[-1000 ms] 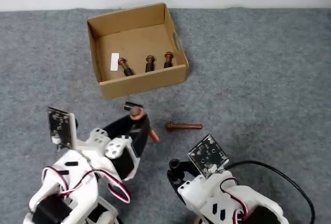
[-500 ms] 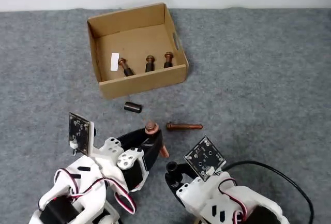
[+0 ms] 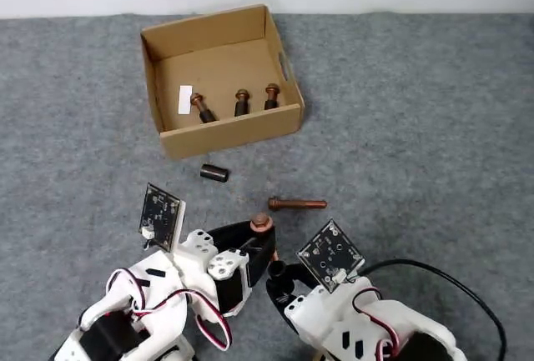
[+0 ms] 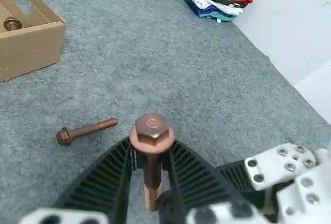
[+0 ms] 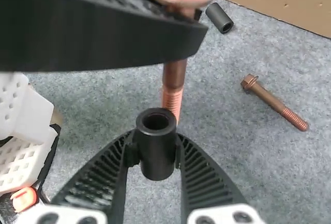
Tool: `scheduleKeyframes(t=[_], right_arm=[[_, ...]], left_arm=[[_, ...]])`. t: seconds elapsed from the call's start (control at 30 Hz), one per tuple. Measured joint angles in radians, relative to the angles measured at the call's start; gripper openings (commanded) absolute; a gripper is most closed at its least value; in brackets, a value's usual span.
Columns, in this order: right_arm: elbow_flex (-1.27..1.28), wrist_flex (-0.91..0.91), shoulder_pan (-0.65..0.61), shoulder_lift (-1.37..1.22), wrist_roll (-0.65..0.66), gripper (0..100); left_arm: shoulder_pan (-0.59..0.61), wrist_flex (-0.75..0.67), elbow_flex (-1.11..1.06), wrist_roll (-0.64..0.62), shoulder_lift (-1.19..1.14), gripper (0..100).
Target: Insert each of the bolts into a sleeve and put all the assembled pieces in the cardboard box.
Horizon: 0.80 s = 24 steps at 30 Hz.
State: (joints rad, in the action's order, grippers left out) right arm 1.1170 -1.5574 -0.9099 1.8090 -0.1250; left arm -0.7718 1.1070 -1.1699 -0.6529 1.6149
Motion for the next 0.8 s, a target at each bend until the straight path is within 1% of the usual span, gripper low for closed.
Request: scheduleKeyframes(t=[0.1, 0.2, 0.37, 0.67, 0.8], right_arm=[[0.003, 0.000, 0.000, 0.000, 0.000, 0.9], [0.003, 0.000, 0.000, 0.000, 0.000, 0.9], [0.014, 0.000, 0.000, 0.000, 0.000, 0.9], [0.014, 0.000, 0.000, 0.000, 0.000, 0.9], [0.014, 0.000, 0.000, 0.000, 0.000, 0.9]], left_arm=[[0.005, -0.018, 0.000, 0.002, 0.000, 0], [0.041, -0.043, 0.028, -0.003, 0.000, 0], [0.061, -0.040, 0.106, 0.032, 0.000, 0], [0.063, 0.100, 0.190, 0.034, 0.002, 0], [0.063, 0.114, 0.192, 0.034, 0.002, 0]])
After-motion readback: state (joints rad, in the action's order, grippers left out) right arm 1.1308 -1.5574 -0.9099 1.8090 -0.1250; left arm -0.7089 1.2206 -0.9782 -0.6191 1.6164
